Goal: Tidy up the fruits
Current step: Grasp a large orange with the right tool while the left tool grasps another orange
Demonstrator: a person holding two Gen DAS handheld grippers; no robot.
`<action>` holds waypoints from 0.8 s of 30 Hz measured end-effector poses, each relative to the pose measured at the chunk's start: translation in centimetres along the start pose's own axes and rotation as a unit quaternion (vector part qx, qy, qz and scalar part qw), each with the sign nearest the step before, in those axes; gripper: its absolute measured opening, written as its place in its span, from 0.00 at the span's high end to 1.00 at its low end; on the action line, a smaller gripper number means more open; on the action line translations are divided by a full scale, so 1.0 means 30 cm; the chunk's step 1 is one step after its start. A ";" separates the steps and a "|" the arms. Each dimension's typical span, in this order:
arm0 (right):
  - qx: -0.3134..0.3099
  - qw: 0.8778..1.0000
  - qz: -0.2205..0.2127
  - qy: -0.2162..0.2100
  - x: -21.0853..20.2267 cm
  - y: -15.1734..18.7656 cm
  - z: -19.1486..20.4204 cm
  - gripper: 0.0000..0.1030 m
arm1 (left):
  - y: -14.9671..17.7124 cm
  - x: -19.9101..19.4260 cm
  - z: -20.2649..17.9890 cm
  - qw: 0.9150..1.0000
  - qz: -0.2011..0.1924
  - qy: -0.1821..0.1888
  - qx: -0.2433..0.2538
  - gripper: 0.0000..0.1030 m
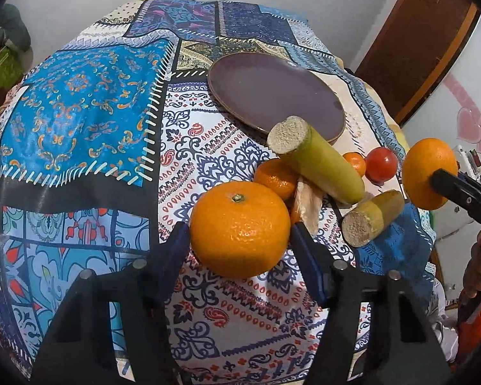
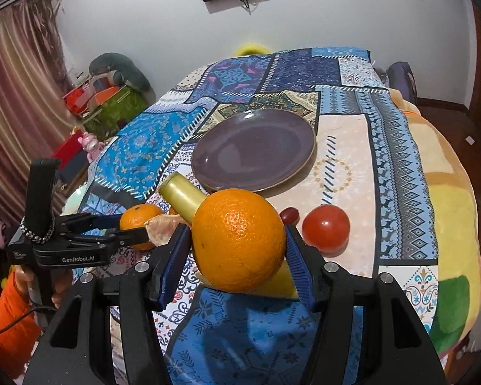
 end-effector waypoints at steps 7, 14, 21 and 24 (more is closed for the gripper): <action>-0.007 1.000 -0.011 0.013 -0.029 -0.024 -0.022 0.46 | -0.016 -0.059 0.046 0.999 -0.020 -0.028 -0.016 0.41; -0.023 0.998 -0.036 0.037 -0.062 -0.094 -0.048 0.46 | -0.117 -0.183 0.098 0.996 -0.066 -0.041 -0.037 0.98; -0.020 0.998 -0.041 0.033 -0.057 -0.110 -0.058 0.46 | -0.093 -0.143 0.070 0.998 -0.045 -0.039 -0.030 0.29; -0.019 0.999 -0.034 0.034 -0.045 -0.095 -0.069 0.46 | -0.077 -0.088 0.053 0.998 -0.029 -0.052 -0.019 0.29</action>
Point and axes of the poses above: each gripper's, at about its wrist camera, not at the fingertips, and x roughly the way its jaws point, z to its left, y to its underside, the point moved 8 cm from there along x, roughly the way its jaws point, and after that the axes turned 8 degrees about -y, right-handed, at the moved point
